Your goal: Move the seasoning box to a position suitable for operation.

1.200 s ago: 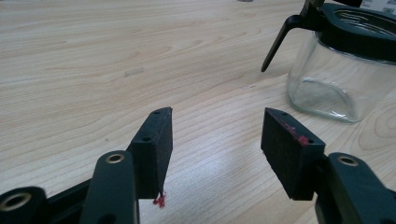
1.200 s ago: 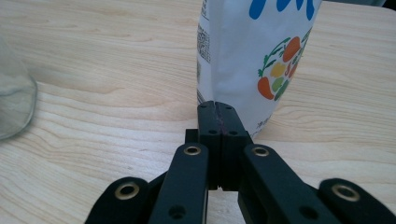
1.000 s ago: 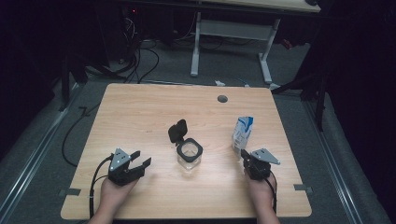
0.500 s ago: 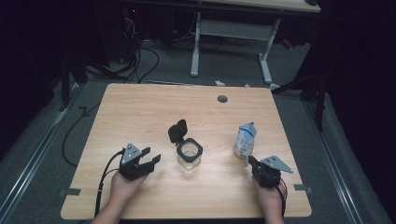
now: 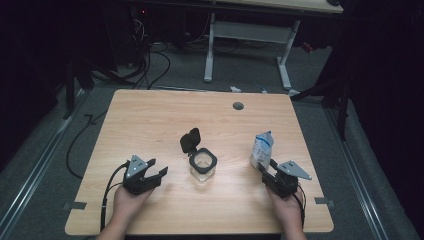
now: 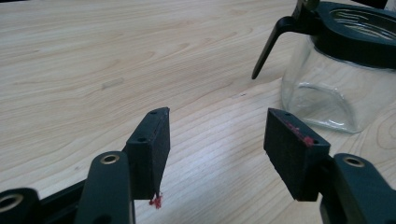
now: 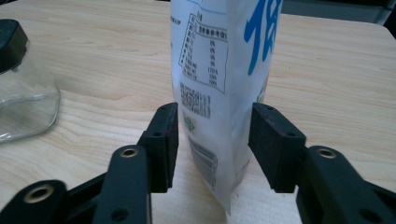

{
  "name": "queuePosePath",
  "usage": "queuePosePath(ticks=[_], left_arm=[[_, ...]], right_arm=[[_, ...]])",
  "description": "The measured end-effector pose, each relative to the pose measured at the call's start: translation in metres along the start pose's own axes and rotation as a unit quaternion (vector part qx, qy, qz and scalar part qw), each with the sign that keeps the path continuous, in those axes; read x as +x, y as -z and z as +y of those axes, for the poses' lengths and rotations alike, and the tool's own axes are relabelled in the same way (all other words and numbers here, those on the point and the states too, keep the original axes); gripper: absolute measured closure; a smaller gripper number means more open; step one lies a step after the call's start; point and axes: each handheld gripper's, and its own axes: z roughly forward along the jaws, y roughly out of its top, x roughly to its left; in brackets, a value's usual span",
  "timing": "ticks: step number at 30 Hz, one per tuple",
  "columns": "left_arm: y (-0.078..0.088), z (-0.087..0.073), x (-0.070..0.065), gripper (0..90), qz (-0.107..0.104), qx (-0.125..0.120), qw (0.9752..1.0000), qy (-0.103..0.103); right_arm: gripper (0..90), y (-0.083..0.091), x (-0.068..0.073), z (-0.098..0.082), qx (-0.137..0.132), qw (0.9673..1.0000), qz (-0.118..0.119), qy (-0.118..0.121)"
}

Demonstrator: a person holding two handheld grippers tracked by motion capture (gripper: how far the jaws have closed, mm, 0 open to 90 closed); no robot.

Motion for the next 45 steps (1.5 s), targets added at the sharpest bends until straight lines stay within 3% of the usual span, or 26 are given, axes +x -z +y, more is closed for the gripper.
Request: queuePosePath(ticks=[2,6,10,16,20,25,31,45], left_arm=[[0.005,-0.002,0.003,41.2,0.009,-0.001,1.0000,-0.002],[0.011,-0.006,0.006,41.2,0.012,-0.001,0.9999,0.004],[0.016,-0.008,0.009,41.2,0.015,-0.002,0.9998,0.011],[0.017,-0.009,0.012,41.2,0.017,-0.004,0.9997,0.015],[0.015,-0.009,0.010,41.2,0.016,-0.002,0.9998,0.012],[0.014,-0.008,0.009,41.2,0.014,-0.002,0.9998,0.010],[0.015,-0.008,0.009,41.2,0.014,-0.003,0.9998,0.012],[0.018,-0.009,0.010,40.7,0.009,-0.008,0.9998,0.015]], right_arm=[[51.2,-0.003,-0.001,0.001,-0.004,0.9999,-0.009,0.002],[47.1,-0.010,-0.006,0.002,-0.008,1.0000,-0.001,-0.003],[44.2,-0.016,-0.005,0.002,-0.003,1.0000,-0.002,0.009],[54.5,-0.016,-0.007,0.002,-0.008,1.0000,-0.001,0.003],[67.3,-0.011,-0.009,0.002,-0.018,0.9998,0.006,-0.002],[73.7,-0.008,-0.008,0.002,-0.021,0.9997,0.006,0.009],[64.9,-0.008,-0.009,0.003,-0.036,0.9993,0.007,0.004],[68.7,-0.008,-0.010,0.008,-0.033,0.9994,0.012,0.009]])
